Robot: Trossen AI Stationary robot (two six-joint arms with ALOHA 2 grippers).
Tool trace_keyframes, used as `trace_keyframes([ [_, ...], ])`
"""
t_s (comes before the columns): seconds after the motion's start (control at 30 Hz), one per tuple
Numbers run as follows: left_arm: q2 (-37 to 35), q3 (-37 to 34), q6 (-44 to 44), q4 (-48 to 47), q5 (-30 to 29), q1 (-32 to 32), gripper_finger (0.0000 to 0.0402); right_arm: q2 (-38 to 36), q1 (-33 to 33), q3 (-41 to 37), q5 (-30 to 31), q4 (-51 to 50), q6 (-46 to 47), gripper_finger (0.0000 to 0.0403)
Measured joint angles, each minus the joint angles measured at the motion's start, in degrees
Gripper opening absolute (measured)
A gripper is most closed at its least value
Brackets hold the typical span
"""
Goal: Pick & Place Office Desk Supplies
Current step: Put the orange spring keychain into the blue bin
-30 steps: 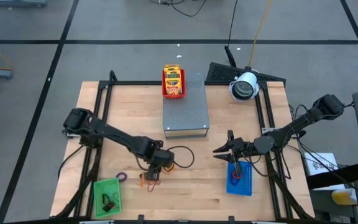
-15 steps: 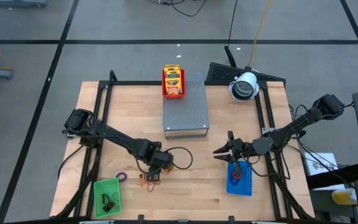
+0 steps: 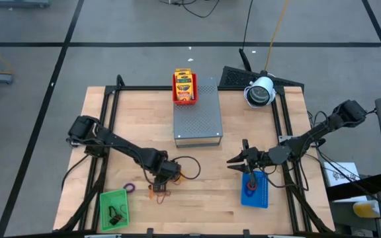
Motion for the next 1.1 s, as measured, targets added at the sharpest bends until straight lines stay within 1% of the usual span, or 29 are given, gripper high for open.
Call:
trace_keyframes([
  [0.2, -0.07, -0.26, -3.11, 0.13, -3.98, -0.12, 0.0182, 0.00, 0.00, -0.02, 0.00, 0.02, -0.01, 0.0077],
  [0.63, -0.02, -0.31, -4.49, 0.14, -5.69, -0.76, 0.0178, 0.00, 0.00, 0.00, 0.01, 0.02, -0.01, 0.0077],
  [0.7, 0.00, -0.31, -4.51, 0.28, -5.78, -0.76, 0.0162, 0.00, 0.00, 0.00, 0.01, 0.02, -0.01, 0.0077],
  [0.77, 0.02, -0.33, -4.49, 0.42, -5.83, -0.74, 0.0132, 0.00, 0.00, 0.00, 0.01, 0.05, -0.01, 0.0077],
  [0.93, 0.02, -0.35, -4.28, 1.24, -6.00, -0.71, 0.0028, 0.00, 0.02, -0.02, 0.02, 0.22, -0.01, 0.0077],
  [1.0, 0.02, -0.35, -4.27, 1.23, -6.00, -0.74, 0.0014, 0.00, 0.01, 0.00, 0.02, 0.24, 0.00, 0.0077],
  [1.1, 0.02, -0.35, -4.51, 1.24, -5.93, -0.69, 0.0022, 0.00, 0.01, 0.00, 0.02, 0.23, -0.01, 0.0077],
])
